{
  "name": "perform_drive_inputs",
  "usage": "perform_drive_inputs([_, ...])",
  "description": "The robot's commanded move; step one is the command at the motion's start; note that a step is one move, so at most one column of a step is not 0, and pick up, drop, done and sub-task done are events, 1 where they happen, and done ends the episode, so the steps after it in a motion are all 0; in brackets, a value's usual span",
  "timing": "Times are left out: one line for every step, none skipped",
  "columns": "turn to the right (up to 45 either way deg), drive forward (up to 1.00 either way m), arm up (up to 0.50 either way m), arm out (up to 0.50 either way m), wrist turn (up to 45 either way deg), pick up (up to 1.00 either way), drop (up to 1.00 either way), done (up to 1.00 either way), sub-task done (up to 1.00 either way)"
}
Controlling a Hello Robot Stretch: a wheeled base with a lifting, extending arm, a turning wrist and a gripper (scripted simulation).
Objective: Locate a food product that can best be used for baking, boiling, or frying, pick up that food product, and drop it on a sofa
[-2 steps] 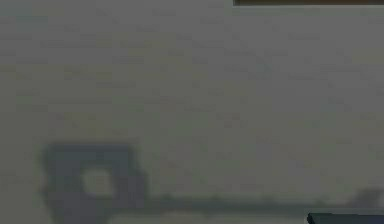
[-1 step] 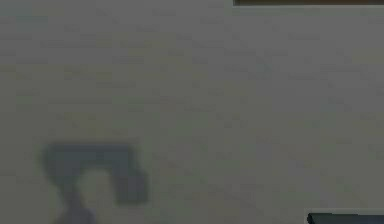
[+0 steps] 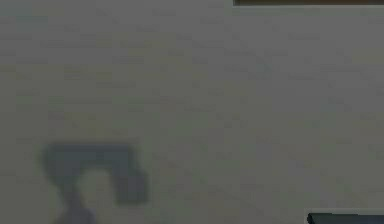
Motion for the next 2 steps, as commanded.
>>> perform_drive_inputs([0.0, 0.00, 0.10, 0.00, 0.0, 0.00, 0.00, 0.00, 0.00])
perform_drive_inputs([0.0, 0.00, 0.02, 0.00, 0.0, 0.00, 0.00, 0.00, 0.00])
